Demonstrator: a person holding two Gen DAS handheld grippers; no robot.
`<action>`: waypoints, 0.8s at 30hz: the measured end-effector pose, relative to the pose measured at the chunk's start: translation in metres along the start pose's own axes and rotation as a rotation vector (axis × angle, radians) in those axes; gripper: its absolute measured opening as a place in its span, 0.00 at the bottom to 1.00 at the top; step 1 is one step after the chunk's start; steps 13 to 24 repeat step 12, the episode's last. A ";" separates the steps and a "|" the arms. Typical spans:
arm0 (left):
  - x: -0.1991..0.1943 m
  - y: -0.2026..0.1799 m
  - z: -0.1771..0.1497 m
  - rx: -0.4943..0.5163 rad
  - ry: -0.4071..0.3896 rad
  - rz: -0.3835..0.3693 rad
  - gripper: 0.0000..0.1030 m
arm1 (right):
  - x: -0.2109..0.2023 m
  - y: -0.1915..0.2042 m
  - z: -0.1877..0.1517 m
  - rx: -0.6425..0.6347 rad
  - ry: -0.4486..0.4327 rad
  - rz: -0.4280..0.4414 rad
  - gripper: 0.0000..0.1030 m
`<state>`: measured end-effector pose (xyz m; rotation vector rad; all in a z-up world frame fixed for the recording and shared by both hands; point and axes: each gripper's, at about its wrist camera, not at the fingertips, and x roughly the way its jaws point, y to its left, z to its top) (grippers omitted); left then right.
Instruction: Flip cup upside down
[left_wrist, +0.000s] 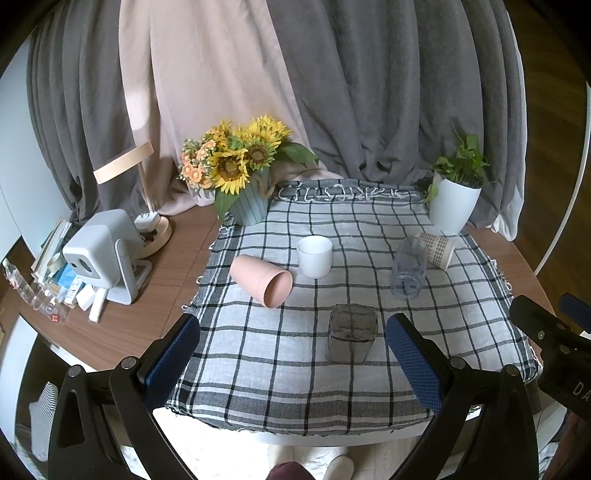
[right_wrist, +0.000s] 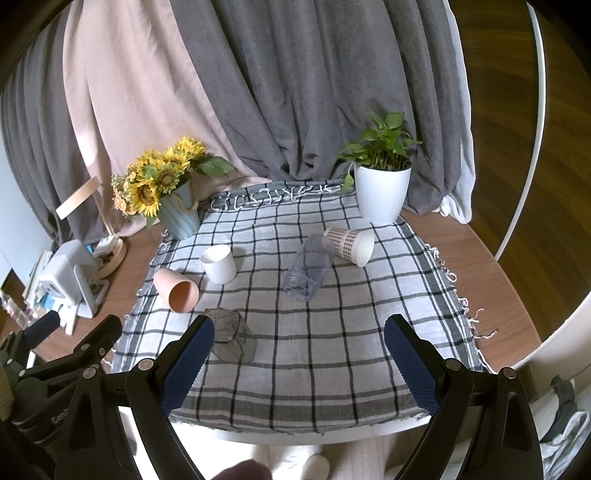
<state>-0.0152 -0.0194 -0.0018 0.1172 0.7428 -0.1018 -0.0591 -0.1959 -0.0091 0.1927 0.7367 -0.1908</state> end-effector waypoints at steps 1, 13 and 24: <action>0.000 0.000 0.000 0.000 -0.001 -0.002 1.00 | 0.000 0.000 0.000 0.000 -0.001 0.002 0.91; 0.000 0.000 0.002 0.005 -0.003 -0.007 1.00 | -0.001 0.001 0.000 -0.002 -0.002 -0.003 0.91; 0.000 0.000 0.002 0.005 -0.003 -0.007 1.00 | -0.001 0.001 0.000 -0.002 -0.002 -0.003 0.91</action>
